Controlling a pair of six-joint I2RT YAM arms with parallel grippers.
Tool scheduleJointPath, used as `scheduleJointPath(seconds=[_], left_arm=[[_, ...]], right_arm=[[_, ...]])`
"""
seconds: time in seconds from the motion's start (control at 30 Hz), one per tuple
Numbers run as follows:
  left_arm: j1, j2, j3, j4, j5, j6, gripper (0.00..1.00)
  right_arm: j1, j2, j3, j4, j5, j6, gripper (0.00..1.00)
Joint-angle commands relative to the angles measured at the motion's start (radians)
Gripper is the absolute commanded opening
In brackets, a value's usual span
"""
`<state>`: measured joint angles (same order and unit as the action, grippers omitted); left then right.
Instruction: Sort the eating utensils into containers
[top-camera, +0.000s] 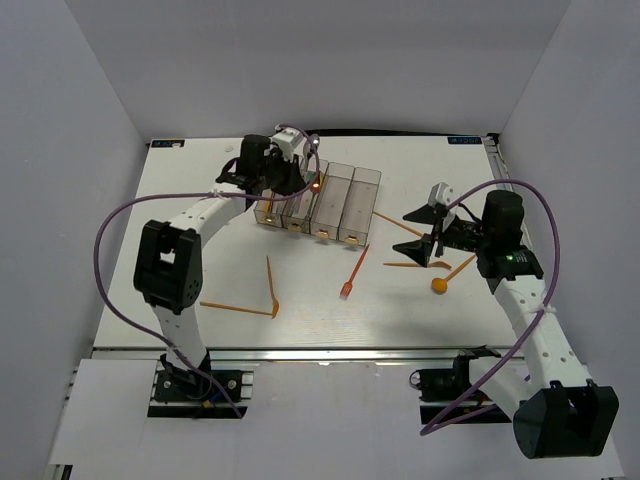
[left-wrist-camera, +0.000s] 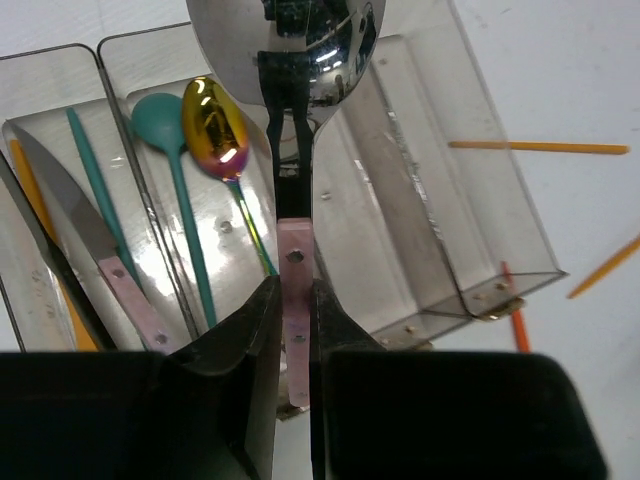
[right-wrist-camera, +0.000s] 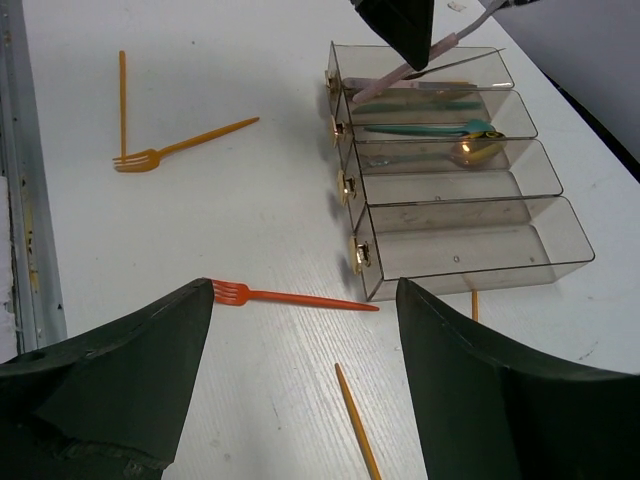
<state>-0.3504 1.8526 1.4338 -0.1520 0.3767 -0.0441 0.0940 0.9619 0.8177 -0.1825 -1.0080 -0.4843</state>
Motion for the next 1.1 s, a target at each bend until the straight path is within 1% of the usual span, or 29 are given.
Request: scheduleJointPath(seconds=[0.0,0.23,0.33,0.37,0.4,0.57,0.7,0.73,0.77,0.8,0.83,0.87,0.9,0.97,1.0,1.03,1.07], left_arm=[[-0.004,0.034,0.085,-0.014,-0.039,0.078,0.0],[-0.018,0.1,0.105,-0.015,-0.067,0.084,0.0],[-0.025,0.106,0.091,-0.015,-0.078,0.076,0.12],[-0.03,0.103,0.085,-0.014,-0.09,0.073,0.21],[-0.032,0.1,0.077,-0.012,-0.097,0.07,0.27],[-0.032,0.048,0.036,0.005,-0.105,0.053,0.53],[-0.032,-0.001,0.014,-0.003,-0.093,0.052,0.59],[-0.032,-0.001,0.007,-0.003,-0.09,0.023,0.64],[-0.033,-0.079,-0.009,-0.018,-0.087,0.02,0.66],[-0.032,-0.108,-0.019,-0.027,-0.084,0.016,0.68],[-0.033,-0.14,-0.035,-0.034,-0.078,0.006,0.79],[-0.032,-0.177,-0.055,-0.038,-0.078,0.001,0.92],[-0.033,-0.263,-0.106,-0.037,-0.078,-0.016,0.98],[-0.033,-0.361,-0.169,-0.032,-0.106,-0.051,0.98],[-0.032,-0.416,-0.246,-0.031,-0.12,-0.091,0.98],[-0.032,-0.526,-0.286,-0.032,-0.133,-0.109,0.98],[-0.032,-0.585,-0.329,-0.034,-0.136,-0.15,0.98]], right_arm=[[-0.017,0.0,-0.006,0.044,-0.015,0.01,0.8],[-0.03,0.017,-0.008,0.046,-0.009,0.004,0.8],[-0.036,0.018,-0.009,0.044,-0.006,0.001,0.8],[-0.037,0.02,-0.008,0.044,-0.004,0.001,0.8],[-0.04,0.02,-0.008,0.043,-0.003,0.0,0.8],[-0.05,0.023,-0.008,0.032,0.009,-0.02,0.8],[-0.053,0.031,-0.002,-0.006,0.025,-0.079,0.8],[-0.053,0.034,0.0,-0.017,0.031,-0.1,0.8],[-0.053,0.04,0.003,-0.046,0.035,-0.123,0.8],[-0.051,0.043,0.008,-0.067,0.042,-0.181,0.8],[-0.053,0.049,0.011,-0.089,0.061,-0.21,0.81],[-0.051,0.063,0.023,-0.135,0.074,-0.241,0.82],[-0.051,0.07,0.031,-0.159,0.089,-0.305,0.82],[-0.051,0.104,0.046,-0.219,0.144,-0.387,0.84],[-0.051,0.115,0.061,-0.279,0.163,-0.43,0.84],[-0.051,0.129,0.069,-0.303,0.207,-0.503,0.88],[-0.051,0.141,0.075,-0.327,0.23,-0.535,0.89]])
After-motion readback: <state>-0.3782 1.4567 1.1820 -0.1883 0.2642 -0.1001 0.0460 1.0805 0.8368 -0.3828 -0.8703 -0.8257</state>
